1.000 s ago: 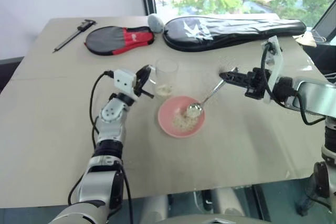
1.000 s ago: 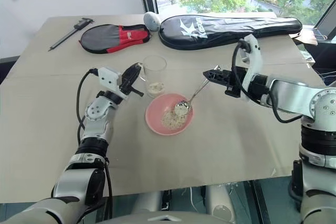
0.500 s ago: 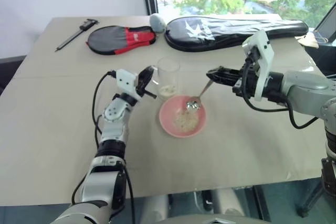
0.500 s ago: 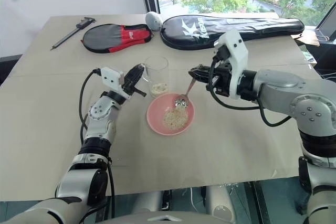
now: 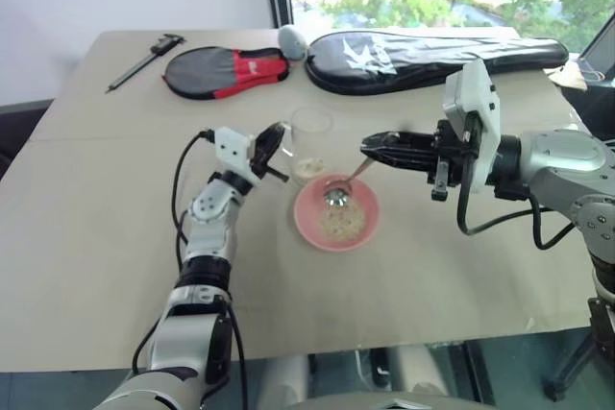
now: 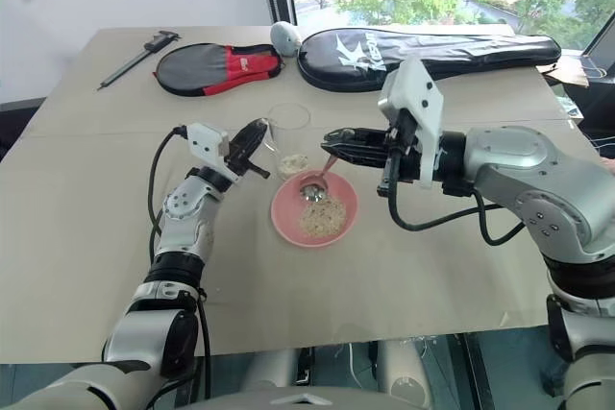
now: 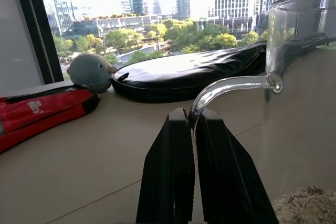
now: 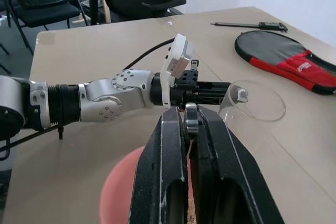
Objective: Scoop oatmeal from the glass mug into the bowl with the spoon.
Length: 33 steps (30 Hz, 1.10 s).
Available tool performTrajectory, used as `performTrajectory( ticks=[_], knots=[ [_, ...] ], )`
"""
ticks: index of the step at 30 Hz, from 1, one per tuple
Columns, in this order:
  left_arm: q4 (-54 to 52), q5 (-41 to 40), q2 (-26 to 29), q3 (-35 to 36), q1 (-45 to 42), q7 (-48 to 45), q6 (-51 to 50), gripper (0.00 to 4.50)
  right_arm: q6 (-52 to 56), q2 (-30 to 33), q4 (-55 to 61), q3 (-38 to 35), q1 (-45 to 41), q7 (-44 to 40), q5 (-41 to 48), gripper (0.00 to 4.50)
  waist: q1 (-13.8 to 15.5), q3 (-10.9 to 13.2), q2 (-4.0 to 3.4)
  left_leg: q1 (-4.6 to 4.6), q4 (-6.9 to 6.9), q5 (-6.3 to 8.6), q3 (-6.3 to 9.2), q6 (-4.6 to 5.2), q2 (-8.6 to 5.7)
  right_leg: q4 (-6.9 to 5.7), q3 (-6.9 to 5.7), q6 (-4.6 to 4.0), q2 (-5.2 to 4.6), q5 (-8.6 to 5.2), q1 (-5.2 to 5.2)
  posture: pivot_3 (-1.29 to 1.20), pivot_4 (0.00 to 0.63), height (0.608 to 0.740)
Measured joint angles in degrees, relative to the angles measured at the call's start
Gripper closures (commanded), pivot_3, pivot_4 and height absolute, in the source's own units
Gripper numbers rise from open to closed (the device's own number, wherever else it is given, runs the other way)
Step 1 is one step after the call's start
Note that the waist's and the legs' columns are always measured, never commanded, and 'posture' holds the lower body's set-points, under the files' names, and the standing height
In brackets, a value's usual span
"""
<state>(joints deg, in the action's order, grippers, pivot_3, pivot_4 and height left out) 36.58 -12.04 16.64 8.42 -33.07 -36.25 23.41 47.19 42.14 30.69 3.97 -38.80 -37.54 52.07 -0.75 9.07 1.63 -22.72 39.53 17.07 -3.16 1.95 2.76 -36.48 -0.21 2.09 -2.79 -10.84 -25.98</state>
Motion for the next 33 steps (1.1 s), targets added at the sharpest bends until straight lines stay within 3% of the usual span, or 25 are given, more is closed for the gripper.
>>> performTrajectory(
  ticks=[4, 7, 10, 14, 18, 27, 28, 33],
  knots=[
    [0.1, 0.0, 0.2, 0.0, 0.0, -0.4, -0.1, 4.47, 3.6, -6.1, -4.2, -3.0, -0.5, 6.4, 4.0, 4.50, -0.1, 0.0, 0.00, 0.05, 0.05, -0.01, -0.01, -0.01, 0.00, -0.08, 0.01, -0.01, 0.00, 0.00, 0.03, 0.00, 0.150, 0.740],
    [0.1, 0.0, 0.4, 0.0, 0.0, -0.9, -0.1, 4.47, 7.4, -11.7, -11.7, -7.8, -4.9, 16.0, 9.5, 4.50, 0.0, 0.0, 0.00, 0.07, 0.13, -0.03, -0.04, -0.04, 0.00, -0.21, 0.02, -0.01, -0.01, 0.01, 0.03, 0.00, 0.150, 0.740],
    [0.1, -0.3, 0.2, 0.1, 0.2, -1.0, -0.3, 4.47, 9.4, -20.1, -21.1, -14.6, -12.9, 31.4, 19.3, 4.50, 0.0, 0.0, -0.01, 0.11, 0.12, -0.04, -0.01, -0.07, 0.01, -0.29, 0.01, -0.02, 0.01, 0.00, 0.03, 0.00, 0.150, 0.740],
    [-0.2, -0.6, -0.1, 0.1, 0.6, -1.1, -0.3, 4.47, 10.9, -24.1, -26.6, -16.5, -16.6, 40.9, 25.7, 4.50, 0.0, 0.0, -0.03, 0.04, 0.12, -0.04, -0.02, -0.07, 0.01, -0.23, 0.00, -0.02, -0.02, 0.00, 0.04, 0.00, 0.150, 0.740],
    [-1.2, -0.7, -0.1, 0.1, 1.4, -1.0, -0.2, 4.47, 13.8, -24.8, -30.8, -15.9, -16.7, 45.5, 26.4, 4.50, 0.0, 0.0, -0.04, -0.02, 0.12, -0.04, -0.04, -0.07, -0.01, -0.22, 0.00, -0.01, -0.06, 0.00, 0.03, 0.00, 0.150, 0.740],
    [-2.0, -0.6, -0.1, 0.1, 2.1, -0.1, 0.0, 4.47, 16.4, -25.1, -33.9, -14.9, -16.7, 46.3, 22.5, 4.50, -0.2, 0.0, -0.04, 0.04, 0.12, -0.04, 0.02, -0.05, 0.00, -0.24, -0.01, -0.01, -0.04, 0.00, 0.03, 0.00, 0.150, 0.740],
    [-2.1, -0.6, -0.1, 0.1, 2.2, -0.1, 0.0, 4.50, 16.4, -25.3, -34.1, -14.8, -16.7, 46.0, 22.0, 3.77, -0.2, 0.0, -0.04, 0.03, 0.12, -0.04, 0.02, -0.05, 0.00, -0.24, -0.01, -0.01, -0.03, 0.00, 0.03, 0.00, 0.150, 0.740],
    [-2.3, -0.6, -0.1, 0.1, 2.4, 0.2, 0.0, 4.50, 16.4, -27.0, -34.5, -14.4, -16.8, 44.7, 19.8, 2.14, -0.2, 0.0, -0.04, 0.01, 0.12, -0.04, 0.02, -0.05, 0.00, -0.20, -0.01, -0.01, -0.04, 0.00, 0.03, 0.00, 0.150, 0.740]
  ],
)
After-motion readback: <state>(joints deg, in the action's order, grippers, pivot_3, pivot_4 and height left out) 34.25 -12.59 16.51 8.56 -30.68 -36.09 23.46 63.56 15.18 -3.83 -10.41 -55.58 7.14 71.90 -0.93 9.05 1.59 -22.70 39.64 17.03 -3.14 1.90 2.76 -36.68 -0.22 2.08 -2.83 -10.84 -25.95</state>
